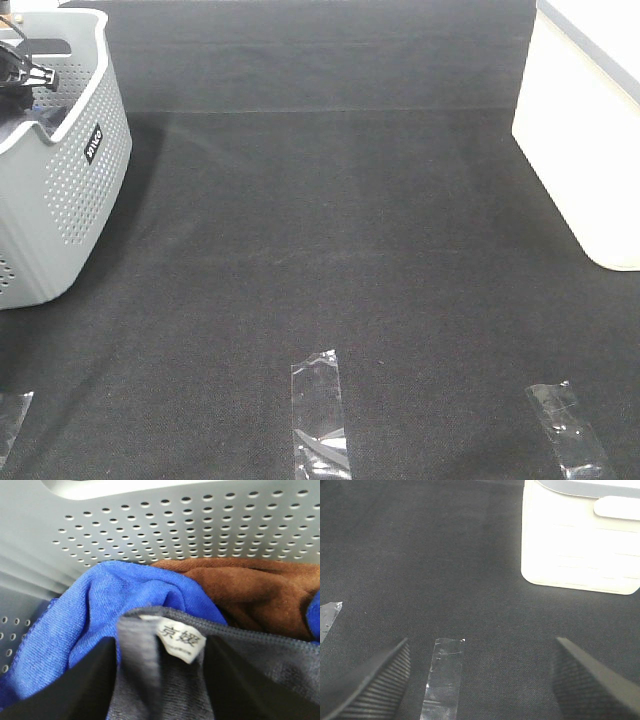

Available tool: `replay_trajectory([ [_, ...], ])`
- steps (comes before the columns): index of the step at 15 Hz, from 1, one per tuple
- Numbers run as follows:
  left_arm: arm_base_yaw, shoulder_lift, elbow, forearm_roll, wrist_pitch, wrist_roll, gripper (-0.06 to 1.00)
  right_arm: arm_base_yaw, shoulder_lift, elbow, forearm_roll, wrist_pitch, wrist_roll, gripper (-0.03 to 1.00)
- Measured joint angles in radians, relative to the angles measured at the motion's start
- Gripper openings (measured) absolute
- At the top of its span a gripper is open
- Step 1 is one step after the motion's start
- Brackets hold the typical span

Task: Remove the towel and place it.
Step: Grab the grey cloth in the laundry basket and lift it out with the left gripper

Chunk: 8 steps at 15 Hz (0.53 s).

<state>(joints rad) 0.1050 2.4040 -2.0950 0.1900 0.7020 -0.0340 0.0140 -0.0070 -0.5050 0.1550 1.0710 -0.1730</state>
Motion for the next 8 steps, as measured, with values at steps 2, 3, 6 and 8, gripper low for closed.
replay_trajectory([
  [2,0.0,0.0,0.0,0.008,-0.002,0.0,0.34,0.0,0.0,0.0,0.0,0.0,0.0,0.73],
  [3,0.0,0.0,0.0,0.011,-0.002,0.0,0.25,0.0,0.0,0.0,0.0,0.0,0.0,0.73],
  [6,0.0,0.0,0.0,0.014,-0.003,0.019,0.02,0.0,0.0,0.0,0.0,0.0,0.0,0.73],
  [8,0.0,0.0,0.0,0.014,0.0,0.028,0.0,0.0,0.0,0.0,0.0,0.0,0.0,0.73],
])
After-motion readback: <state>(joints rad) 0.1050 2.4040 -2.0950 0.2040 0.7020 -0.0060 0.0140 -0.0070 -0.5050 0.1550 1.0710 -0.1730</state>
